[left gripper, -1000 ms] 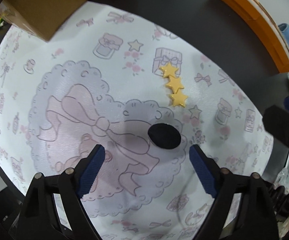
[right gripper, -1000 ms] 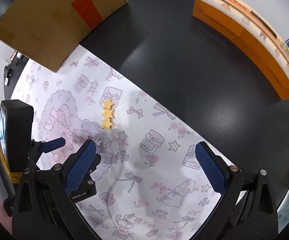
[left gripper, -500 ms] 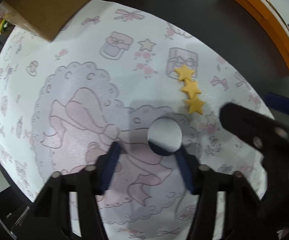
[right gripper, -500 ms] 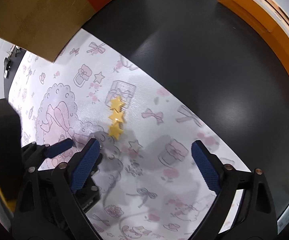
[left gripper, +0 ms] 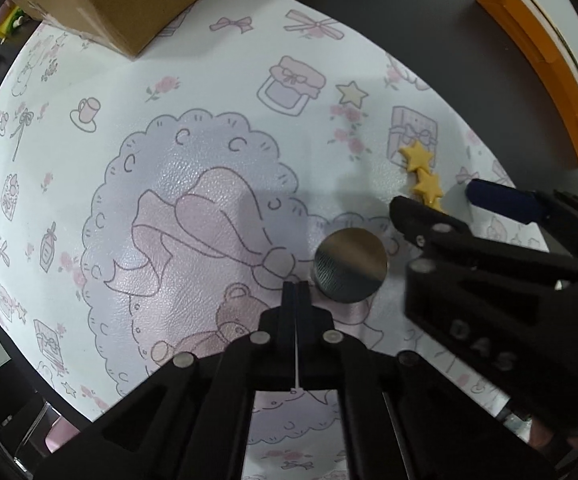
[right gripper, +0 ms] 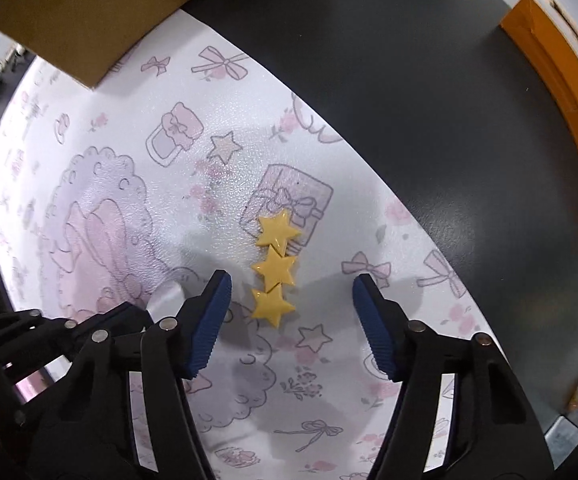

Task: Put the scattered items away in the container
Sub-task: 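Lower the right gripper to the gold star clip while left lowers to the black round object, then close the right gripper on the gold star clip and lift it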

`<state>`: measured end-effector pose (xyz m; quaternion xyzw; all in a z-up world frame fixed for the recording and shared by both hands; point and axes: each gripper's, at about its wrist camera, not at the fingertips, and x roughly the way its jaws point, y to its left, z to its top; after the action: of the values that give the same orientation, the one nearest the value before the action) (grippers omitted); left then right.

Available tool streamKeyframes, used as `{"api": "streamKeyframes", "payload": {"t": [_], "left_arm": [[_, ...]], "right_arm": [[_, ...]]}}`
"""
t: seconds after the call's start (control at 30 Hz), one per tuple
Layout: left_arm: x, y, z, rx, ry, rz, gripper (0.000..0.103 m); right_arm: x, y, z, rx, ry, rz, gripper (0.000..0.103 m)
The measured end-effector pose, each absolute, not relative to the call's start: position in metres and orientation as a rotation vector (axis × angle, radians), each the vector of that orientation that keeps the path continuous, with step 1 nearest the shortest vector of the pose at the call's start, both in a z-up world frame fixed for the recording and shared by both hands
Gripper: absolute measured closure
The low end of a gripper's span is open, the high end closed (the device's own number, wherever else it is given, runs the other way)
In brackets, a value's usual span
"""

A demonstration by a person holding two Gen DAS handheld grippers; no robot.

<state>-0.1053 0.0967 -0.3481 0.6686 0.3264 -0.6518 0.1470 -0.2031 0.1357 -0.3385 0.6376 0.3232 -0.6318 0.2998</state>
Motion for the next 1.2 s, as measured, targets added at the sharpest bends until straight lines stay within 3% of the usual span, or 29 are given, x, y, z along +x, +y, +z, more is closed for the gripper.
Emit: {"api": "streamKeyframes", "payload": {"t": [0.13, 0.23, 0.73, 1.1, 1.2], "left_arm": [[-0.105, 0.092, -0.345, 1.898, 0.948, -1.888, 0.103], [-0.105, 0.091, -0.346, 1.900, 0.915, -1.908, 0.103], [-0.110, 0.084, -0.343, 1.918, 0.897, -1.945, 0.103], [-0.128, 0.090, -0.260, 1.892, 0.769, -2.117, 0.103], [-0.115, 0.060, -0.237, 1.871, 0.723, -2.180, 0.103]], "right_arm": [[-0.198, 0.133, -0.335, 1.680, 0.874, -1.693, 0.059], [-0.196, 0.131, -0.332, 1.681, 0.875, -1.702, 0.080], [-0.202, 0.140, -0.311, 1.762, 0.770, -1.705, 0.082], [-0.197, 0.161, -0.219, 1.739, 0.608, -1.830, 0.082], [-0.192, 0.165, -0.190, 1.715, 0.550, -1.890, 0.082]]}}
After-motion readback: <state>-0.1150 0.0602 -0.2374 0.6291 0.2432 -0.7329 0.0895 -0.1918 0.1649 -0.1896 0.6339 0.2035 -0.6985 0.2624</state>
